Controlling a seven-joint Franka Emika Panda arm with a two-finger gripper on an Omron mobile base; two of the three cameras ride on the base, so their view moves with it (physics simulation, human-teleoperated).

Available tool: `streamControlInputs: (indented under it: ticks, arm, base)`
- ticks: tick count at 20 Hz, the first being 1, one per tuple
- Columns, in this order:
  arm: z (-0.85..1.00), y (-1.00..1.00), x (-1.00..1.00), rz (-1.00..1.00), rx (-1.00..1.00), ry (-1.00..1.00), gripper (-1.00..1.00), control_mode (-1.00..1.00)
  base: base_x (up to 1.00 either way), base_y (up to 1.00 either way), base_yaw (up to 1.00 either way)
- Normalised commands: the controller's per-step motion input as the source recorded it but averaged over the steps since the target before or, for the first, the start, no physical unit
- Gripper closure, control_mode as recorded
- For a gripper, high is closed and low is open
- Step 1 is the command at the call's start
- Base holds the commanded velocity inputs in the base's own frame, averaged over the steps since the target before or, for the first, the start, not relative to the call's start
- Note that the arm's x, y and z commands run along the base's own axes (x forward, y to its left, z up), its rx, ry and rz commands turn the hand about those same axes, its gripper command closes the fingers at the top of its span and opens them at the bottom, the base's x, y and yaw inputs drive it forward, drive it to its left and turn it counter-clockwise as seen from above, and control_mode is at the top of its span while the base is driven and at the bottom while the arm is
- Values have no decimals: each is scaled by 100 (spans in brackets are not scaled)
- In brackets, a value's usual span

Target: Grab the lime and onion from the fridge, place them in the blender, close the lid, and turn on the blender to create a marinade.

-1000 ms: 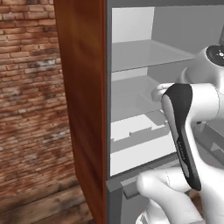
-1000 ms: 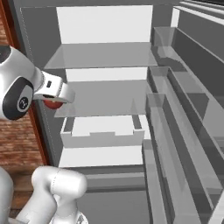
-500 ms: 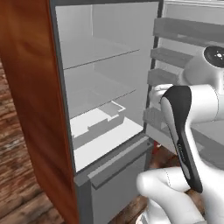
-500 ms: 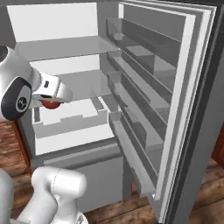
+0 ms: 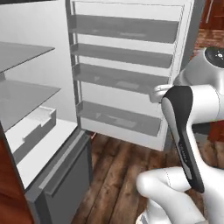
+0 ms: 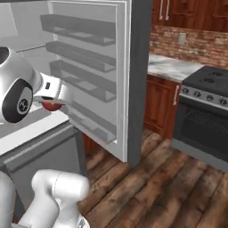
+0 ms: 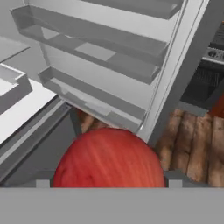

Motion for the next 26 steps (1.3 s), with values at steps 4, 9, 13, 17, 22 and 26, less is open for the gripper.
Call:
streamControlInputs:
  ticks: [4,9,13,17,22,26]
  arm:
    - [0,0,0,0,0,0,100,100]
    - [0,0,0,0,0,0,100,100]
    - [0,0,0,0,0,0,100,100]
    - [0,0,0,0,0,0,100,100]
    - [0,0,0,0,0,0,100,100]
    - [0,0,0,0,0,0,100,100]
  base:
    - [-92,3,-76]
    - [-42,1,-86]
    - [0,-3,-92]
    - [0,-12,-86]
    - [6,-12,-82]
    - [19,-7,-78]
